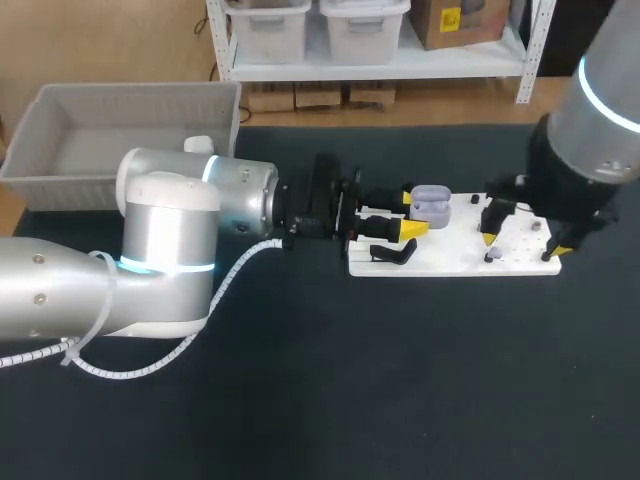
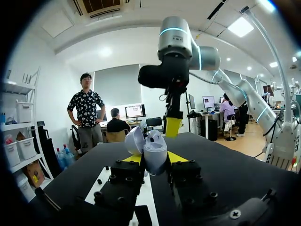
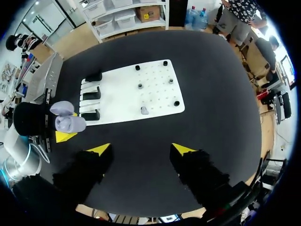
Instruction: Pick up each earbud case from the left stands, insert the matching earbuds, close the lid, and place the case in the box.
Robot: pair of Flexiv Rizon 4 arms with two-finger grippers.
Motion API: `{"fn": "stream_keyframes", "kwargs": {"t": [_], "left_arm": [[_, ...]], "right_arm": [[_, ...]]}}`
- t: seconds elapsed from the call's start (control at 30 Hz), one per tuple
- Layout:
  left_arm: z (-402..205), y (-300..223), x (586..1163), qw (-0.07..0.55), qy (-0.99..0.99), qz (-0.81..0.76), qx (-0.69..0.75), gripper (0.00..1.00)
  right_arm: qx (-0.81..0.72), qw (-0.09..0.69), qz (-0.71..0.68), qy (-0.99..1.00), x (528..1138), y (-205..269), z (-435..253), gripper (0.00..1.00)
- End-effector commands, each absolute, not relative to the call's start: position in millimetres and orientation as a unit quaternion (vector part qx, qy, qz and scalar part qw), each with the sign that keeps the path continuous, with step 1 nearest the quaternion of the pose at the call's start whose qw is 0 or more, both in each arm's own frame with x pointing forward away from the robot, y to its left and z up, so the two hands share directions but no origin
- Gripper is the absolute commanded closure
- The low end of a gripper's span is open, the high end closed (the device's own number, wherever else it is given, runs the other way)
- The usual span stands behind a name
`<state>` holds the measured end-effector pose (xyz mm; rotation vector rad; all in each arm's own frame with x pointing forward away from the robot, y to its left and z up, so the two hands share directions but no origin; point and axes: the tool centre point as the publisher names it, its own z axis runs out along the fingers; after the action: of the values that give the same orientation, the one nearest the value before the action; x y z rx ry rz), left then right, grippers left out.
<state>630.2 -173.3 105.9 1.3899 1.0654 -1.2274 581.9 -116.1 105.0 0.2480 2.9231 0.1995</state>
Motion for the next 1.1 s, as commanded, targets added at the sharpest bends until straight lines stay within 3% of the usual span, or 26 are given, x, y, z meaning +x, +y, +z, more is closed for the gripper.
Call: {"fn": "stream_keyframes", "kwargs": {"t": [0.03, 0.17, 0.33, 0.57, 1.1], "left_arm": [[106, -174, 631, 0.481, 0.437, -0.503, 0.570, 1.00], [106, -174, 631, 0.481, 0.437, -0.503, 0.570, 1.00], [106, -174, 631, 0.481, 0.437, -0.503, 0.570, 1.00], [105, -168, 625, 0.487, 0.437, -0.495, 0.572, 1.00], [97, -154, 619, 0.492, 0.450, -0.486, 0.565, 1.00]], "right_arm": [[0.077, 0.084, 0.089, 0.989, 599, -121, 87, 0.35], [0.069, 0.072, 0.093, 0.991, 607, -126, 76, 0.41], [0.062, 0.058, 0.095, 0.992, 617, -132, 63, 0.40], [0.057, 0.047, 0.099, 0.992, 620, -133, 53, 0.50], [0.060, 0.038, 0.104, 0.992, 623, -127, 40, 0.51]]}}
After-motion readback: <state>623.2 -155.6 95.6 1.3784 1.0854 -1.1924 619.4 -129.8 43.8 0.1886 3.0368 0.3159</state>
